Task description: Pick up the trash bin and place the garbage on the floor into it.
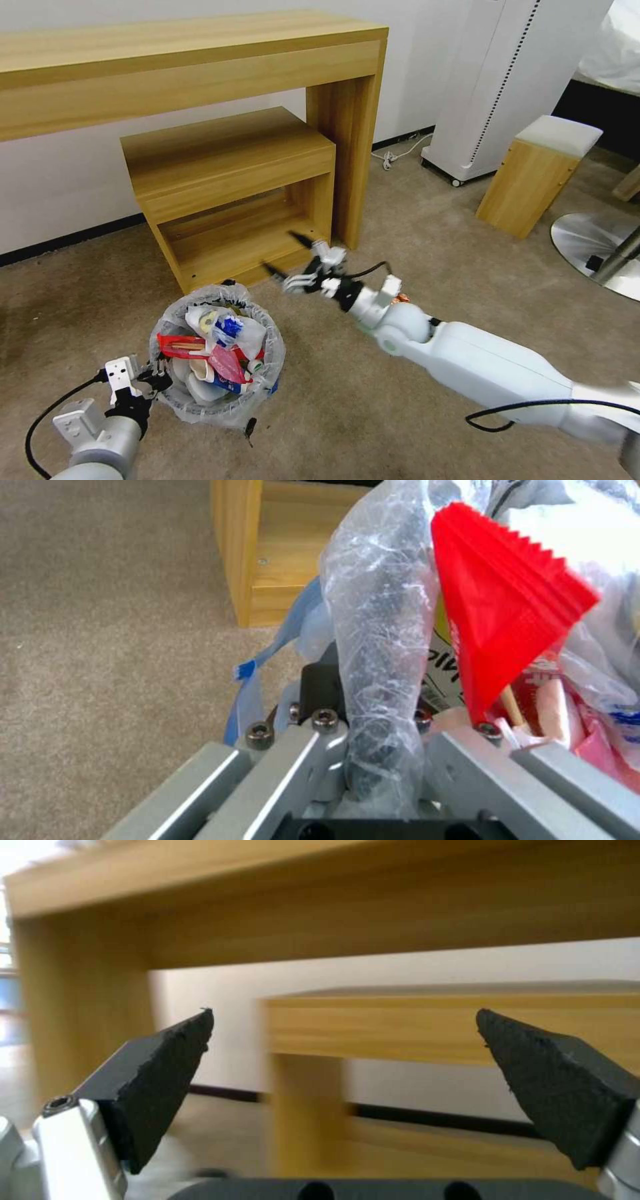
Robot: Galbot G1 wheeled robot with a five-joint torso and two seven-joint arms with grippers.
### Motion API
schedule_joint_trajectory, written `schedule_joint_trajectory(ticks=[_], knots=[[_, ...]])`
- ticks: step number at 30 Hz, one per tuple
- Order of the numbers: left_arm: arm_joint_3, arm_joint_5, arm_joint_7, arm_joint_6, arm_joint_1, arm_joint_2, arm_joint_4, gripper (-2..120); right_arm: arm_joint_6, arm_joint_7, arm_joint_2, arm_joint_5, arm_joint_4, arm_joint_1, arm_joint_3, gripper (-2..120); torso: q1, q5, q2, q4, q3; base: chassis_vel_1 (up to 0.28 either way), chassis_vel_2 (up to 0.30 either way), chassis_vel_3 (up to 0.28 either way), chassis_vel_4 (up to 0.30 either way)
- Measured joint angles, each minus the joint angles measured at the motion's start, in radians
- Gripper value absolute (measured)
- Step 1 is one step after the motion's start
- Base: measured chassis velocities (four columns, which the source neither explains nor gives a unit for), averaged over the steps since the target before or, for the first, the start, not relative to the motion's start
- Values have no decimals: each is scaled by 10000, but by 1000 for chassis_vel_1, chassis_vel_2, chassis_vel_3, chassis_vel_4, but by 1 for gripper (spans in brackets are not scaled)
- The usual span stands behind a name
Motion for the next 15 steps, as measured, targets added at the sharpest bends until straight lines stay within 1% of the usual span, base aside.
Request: schedule_joint_trajectory(ticks=[1,2,3,4,5,6,7,9,10,11,12,13,14,15], knots=[[5,52,41,-11,10,-52,-27,1,-51,597,-226,-224,70,-372,556,100,0,-3,0,3,0,0,0,0,0],[10,73,56,-15,9,-77,-47,1,-84,858,-314,-341,101,-517,769,100,0,-1,0,3,0,0,0,0,0],[10,73,56,-15,9,-77,-47,1,-84,858,-314,-341,101,-517,769,100,0,-1,0,3,0,0,0,0,0],[15,161,92,-45,-16,-130,-81,1,-163,1211,-685,-736,209,-1104,1649,100,0,-2,0,5,0,0,0,0,0],[15,193,113,-52,-19,-143,-89,1,-247,1460,-891,-1123,244,-1461,2196,100,0,-2,0,3,-1,0,0,0,0],[15,203,123,-55,-19,-149,-91,1,-270,1567,-989,-1277,244,-1659,2471,100,-1,-3,0,3,-1,0,0,0,0],[15,203,123,-55,-19,-149,-91,1,-270,1567,-989,-1277,244,-1659,2471,100,-1,-3,0,3,-1,0,0,0,0],[22,243,168,-62,-34,-140,-90,1,-466,2209,-1392,-1859,164,-2700,3663,100,0,1,0,4,-1,0,0,0,0],[32,252,186,-65,-43,-126,-80,1,-502,2328,-1486,-1973,155,-2944,3919,100,0,2,0,4,0,0,0,0,0],[32,252,186,-65,-43,-126,-80,1,-502,2328,-1486,-1973,155,-2944,3919,100,0,2,0,4,0,0,0,0,0],[65,285,234,-83,-75,-97,-18,1,-692,2730,-1710,-2287,151,-3622,4588,100,-1,-3,0,-1,-1,0,0,0,0],[92,305,261,-85,-98,-87,19,1,-730,2926,-1765,-2398,148,-3971,4914,100,-1,-4,0,-4,0,0,0,0,0],[112,318,281,-86,-109,-86,44,1,-758,3116,-1786,-2518,148,-4218,5133,100,0,-2,1,-3,-1,0,0,0,0],[112,318,281,-86,-109,-86,44,1,-758,3116,-1786,-2518,148,-4218,5133,100,0,-2,1,-3,-1,0,0,0,0]])
